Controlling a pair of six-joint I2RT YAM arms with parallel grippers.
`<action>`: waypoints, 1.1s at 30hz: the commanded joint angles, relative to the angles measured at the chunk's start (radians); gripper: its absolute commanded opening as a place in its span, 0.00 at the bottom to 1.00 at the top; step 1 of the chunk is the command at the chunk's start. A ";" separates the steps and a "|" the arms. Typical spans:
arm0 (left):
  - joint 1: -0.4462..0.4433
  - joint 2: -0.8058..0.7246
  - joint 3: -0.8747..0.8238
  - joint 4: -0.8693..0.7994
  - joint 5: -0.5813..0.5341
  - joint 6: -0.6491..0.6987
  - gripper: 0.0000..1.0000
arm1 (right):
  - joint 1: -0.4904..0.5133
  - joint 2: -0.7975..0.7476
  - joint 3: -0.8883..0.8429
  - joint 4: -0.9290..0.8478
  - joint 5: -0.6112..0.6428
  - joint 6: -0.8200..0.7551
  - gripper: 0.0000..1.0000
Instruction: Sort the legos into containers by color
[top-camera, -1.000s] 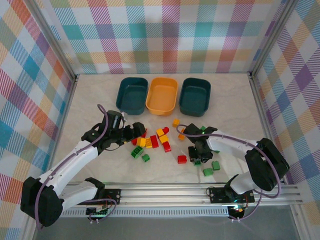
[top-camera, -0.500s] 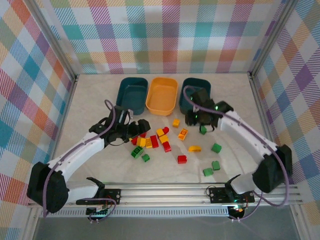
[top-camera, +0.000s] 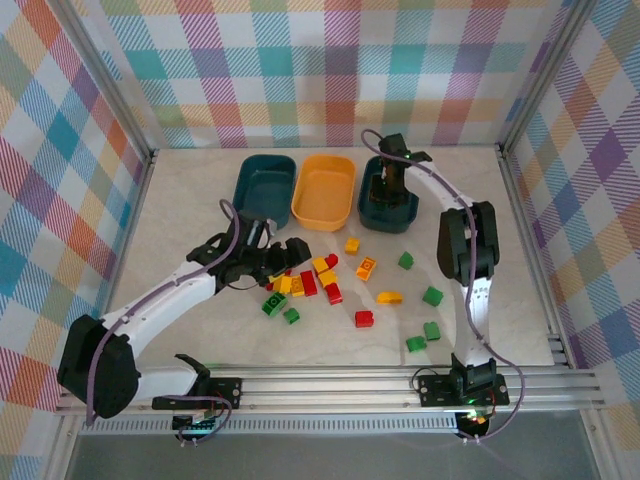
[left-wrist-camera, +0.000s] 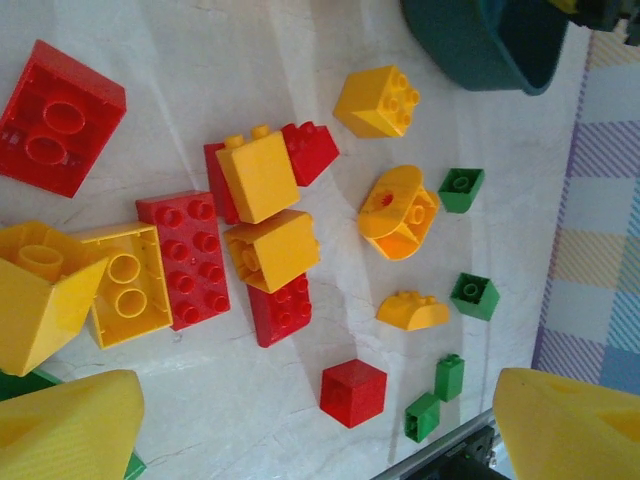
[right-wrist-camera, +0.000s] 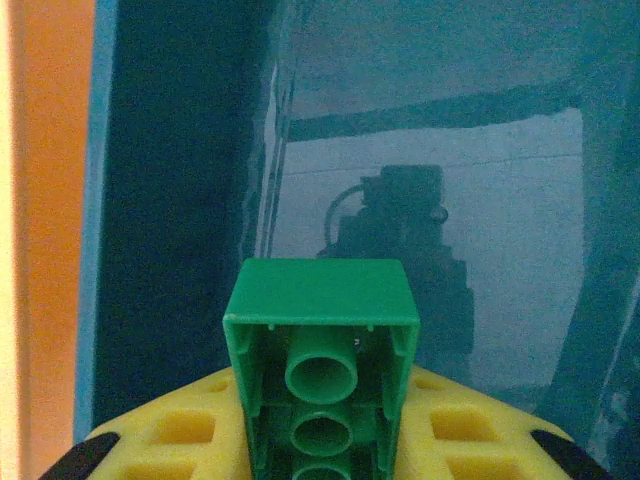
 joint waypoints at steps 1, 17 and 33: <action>-0.010 -0.041 -0.009 -0.019 -0.008 -0.007 0.91 | -0.006 0.018 0.135 -0.098 0.001 -0.033 0.37; -0.011 -0.046 0.002 -0.059 -0.072 0.033 0.96 | 0.059 -0.635 -0.566 0.111 0.047 0.143 0.52; -0.058 0.120 0.043 -0.003 -0.074 0.015 0.92 | 0.322 -0.887 -1.072 0.065 0.081 0.336 0.90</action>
